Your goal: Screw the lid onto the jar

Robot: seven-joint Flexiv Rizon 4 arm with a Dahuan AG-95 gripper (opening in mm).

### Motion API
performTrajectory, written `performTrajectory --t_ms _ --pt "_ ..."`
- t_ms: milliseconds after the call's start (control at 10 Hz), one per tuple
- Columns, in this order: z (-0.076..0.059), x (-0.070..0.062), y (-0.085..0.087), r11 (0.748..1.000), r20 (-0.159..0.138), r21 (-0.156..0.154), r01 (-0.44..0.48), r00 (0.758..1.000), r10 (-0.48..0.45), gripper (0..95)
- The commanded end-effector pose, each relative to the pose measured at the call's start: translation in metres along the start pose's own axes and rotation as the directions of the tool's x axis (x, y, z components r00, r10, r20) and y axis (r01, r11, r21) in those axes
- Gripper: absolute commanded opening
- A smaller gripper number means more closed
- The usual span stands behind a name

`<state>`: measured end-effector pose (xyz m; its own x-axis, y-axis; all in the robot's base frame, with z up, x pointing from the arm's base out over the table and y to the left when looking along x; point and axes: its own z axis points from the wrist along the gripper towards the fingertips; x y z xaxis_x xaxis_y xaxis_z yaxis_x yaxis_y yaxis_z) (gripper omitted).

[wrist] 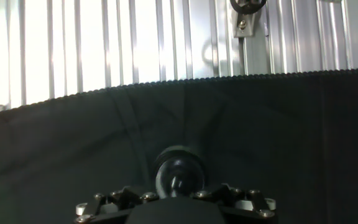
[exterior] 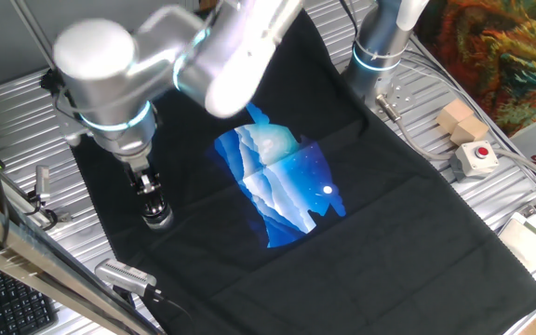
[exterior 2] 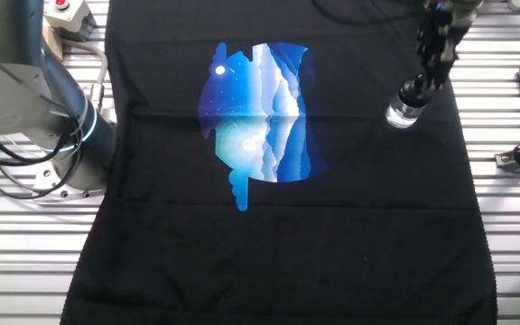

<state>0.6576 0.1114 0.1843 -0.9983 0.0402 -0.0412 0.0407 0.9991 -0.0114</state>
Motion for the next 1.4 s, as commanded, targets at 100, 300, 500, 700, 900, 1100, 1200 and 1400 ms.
performTrajectory --t_ms 100,300,500,700,900,1100,1200,1400 --pt "-0.025 0.021 -0.002 1.0 -0.006 -0.014 -0.001 1.0 0.001 76.0" --pt "-0.034 0.042 -0.009 1.0 -0.008 -0.015 0.025 1.0 -0.025 76.0" --pt "-0.039 0.052 -0.011 0.999 -0.02 -0.006 0.053 0.998 -0.053 76.0" --pt "-0.041 0.053 -0.01 0.997 -0.021 0.001 0.082 0.996 -0.082 76.0" --pt "-0.042 0.053 -0.01 0.994 -0.024 0.0 0.107 0.994 -0.107 76.0" --pt "-0.042 0.054 -0.01 0.995 -0.021 -0.002 0.104 0.994 -0.104 76.0" --pt "-0.042 0.054 -0.01 0.995 -0.021 -0.002 0.102 0.995 -0.102 76.0" --pt "-0.042 0.054 -0.01 0.995 -0.024 -0.002 0.101 0.995 -0.101 76.0"
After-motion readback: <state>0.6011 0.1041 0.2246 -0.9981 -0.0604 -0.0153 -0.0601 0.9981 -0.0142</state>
